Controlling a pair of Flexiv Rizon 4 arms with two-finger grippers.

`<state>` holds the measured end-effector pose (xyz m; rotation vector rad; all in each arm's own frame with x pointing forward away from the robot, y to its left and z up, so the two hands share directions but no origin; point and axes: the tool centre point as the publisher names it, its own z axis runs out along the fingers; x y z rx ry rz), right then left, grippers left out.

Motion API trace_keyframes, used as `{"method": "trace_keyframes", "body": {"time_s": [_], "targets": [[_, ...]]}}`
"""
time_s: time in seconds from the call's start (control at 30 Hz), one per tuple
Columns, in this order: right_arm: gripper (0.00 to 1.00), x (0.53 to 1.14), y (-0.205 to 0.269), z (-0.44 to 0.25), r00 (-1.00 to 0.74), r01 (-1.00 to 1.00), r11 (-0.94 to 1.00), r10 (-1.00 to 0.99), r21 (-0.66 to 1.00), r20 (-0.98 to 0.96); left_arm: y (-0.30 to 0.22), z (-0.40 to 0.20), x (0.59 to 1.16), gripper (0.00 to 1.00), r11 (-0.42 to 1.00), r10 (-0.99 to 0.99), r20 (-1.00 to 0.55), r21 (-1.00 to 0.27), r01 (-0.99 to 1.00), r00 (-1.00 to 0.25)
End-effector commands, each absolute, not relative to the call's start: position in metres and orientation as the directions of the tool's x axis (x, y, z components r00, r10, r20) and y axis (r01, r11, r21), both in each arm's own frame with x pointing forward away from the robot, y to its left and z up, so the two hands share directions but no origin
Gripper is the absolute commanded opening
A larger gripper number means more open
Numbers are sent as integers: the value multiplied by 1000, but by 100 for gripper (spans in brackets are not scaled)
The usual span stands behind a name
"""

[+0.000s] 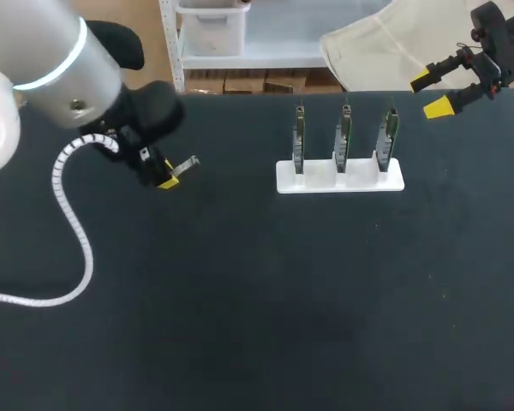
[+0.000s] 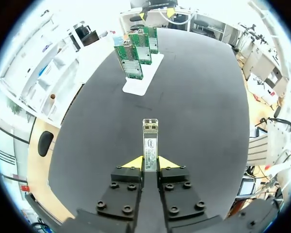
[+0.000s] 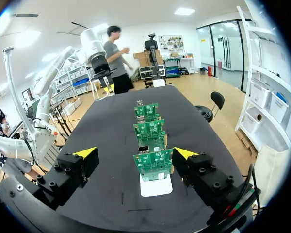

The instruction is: Pick up the optical module with the left hand, and insert it into the network port with the right hand.

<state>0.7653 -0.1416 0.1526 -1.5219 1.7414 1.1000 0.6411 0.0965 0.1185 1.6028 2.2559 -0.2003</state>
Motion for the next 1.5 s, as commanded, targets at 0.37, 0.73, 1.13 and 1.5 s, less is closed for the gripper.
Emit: {"method": "trace_keyframes", "body": {"time_s": [0.37, 0.73, 1.13, 1.5], "targets": [[100, 763, -141, 152, -186, -978, 16, -506, 207, -842, 100, 118, 638, 0, 344, 866, -417, 95, 934, -276], [100, 763, -141, 152, -186, -978, 16, -506, 207, -842, 73, 137, 672, 0, 319, 851, -486, 174, 932, -200], [100, 763, -141, 152, -186, -978, 16, -506, 207, -842, 34, 201, 737, 0, 261, 812, -583, 344, 902, -12], [100, 763, -141, 152, -186, -978, 16, -506, 207, -842, -48, 239, 762, 0, 211, 649, -747, 361, 908, 146]]}}
